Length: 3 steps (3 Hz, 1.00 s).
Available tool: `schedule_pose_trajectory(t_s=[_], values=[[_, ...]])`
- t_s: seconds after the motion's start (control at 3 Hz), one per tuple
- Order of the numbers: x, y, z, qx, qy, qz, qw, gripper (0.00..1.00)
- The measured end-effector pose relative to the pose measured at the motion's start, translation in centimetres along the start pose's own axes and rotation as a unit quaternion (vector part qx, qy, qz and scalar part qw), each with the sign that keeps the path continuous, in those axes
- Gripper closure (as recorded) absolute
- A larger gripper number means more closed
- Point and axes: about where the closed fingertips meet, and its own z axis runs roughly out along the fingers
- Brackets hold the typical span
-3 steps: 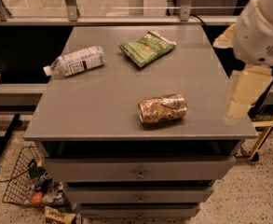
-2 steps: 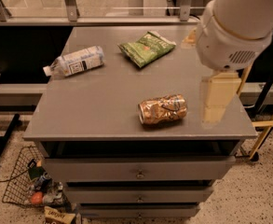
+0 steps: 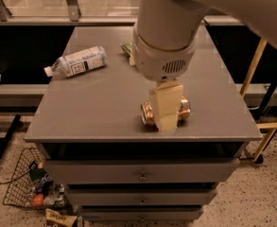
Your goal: Place orange can upright
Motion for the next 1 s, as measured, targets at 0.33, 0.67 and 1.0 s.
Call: schedule_pose_trajectory(t_s=[0.33,0.67,1.0], values=[[-1.5,-1.2,3.0,-0.031,0.008,-0.007,0.9995,0.0],[-1.1,-2.1,6.3,-0.056,0.024,0.019,0.998,0.0],[0.3,-2.9,9.1,-0.067,0.047,0.054,0.9952,0.0]])
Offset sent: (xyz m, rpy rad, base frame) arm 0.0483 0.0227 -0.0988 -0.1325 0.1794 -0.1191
